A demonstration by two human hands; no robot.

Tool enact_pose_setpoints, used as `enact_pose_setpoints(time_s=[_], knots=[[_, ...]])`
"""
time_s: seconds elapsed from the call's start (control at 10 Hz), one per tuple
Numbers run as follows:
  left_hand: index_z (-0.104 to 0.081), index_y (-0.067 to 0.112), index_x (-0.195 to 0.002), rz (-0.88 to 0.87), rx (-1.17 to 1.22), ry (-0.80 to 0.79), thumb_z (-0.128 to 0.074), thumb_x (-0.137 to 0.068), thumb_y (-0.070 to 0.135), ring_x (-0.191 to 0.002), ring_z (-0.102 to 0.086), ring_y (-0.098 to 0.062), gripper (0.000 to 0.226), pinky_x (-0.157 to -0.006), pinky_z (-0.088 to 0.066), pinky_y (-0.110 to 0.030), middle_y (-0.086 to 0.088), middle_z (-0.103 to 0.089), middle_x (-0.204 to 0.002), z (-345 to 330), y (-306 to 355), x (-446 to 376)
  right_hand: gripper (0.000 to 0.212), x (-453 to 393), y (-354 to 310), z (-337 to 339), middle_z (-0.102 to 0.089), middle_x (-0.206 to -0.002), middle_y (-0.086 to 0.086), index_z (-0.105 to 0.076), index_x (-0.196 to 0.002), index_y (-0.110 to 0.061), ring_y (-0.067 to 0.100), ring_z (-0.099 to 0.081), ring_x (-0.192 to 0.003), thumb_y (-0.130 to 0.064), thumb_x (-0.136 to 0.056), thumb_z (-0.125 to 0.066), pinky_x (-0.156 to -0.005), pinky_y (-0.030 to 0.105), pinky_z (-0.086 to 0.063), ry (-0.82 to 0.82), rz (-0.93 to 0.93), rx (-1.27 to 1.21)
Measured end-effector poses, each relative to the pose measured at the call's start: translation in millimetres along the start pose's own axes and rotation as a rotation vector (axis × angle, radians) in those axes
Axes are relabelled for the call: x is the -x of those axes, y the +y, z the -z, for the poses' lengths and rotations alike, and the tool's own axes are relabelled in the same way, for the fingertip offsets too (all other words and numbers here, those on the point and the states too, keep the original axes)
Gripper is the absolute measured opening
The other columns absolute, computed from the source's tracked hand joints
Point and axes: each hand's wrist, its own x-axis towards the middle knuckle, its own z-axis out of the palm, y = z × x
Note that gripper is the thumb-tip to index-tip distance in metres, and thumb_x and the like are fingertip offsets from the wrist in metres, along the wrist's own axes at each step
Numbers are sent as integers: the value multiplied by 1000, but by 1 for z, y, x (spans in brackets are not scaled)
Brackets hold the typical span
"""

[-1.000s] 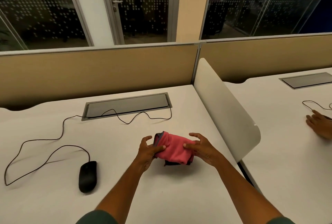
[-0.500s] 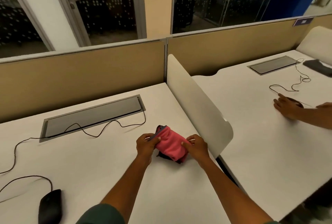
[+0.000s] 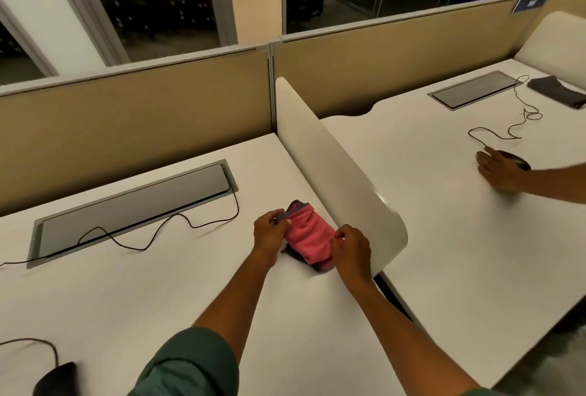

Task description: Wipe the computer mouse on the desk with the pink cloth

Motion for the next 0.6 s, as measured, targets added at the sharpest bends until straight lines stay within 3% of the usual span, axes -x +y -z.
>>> enact_pose_setpoints(time_s=[0.1, 0.4, 0.6], knots=[[-58, 2, -127, 23, -75, -32, -66, -84, -4, -118, -59, -31, 44, -104, -47, -46, -16, -60, -127, -1, 0, -4, 5, 2, 2, -4, -60, -89, 5, -63, -91, -8, 17, -52, -72, -12, -92, -60, -63, 25, -40, 1, 1, 80], [-45, 7, -141, 75, -137, -75, -64, -88, 3, -120, -57, -28, 56, -107, -45, -42, -16, -57, -132, -5, -8, -12, 18, 2, 10, -9, -66, -94, 6, -66, -98, -9, 14, -49, -71, -23, -96, -55, -62, 23, -39, -17, -16, 255], [-39, 12, -145, -43, -297, -25, -65, -91, 21, -127, -52, -23, 61, -108, -41, -33, -13, -52, -140, 8, 4, 10, 20, 4, 5, -9, -66, -95, 9, -66, -95, -7, 23, -60, -76, -23, -95, -55, -62, 29, -47, 55, 96, 179]])
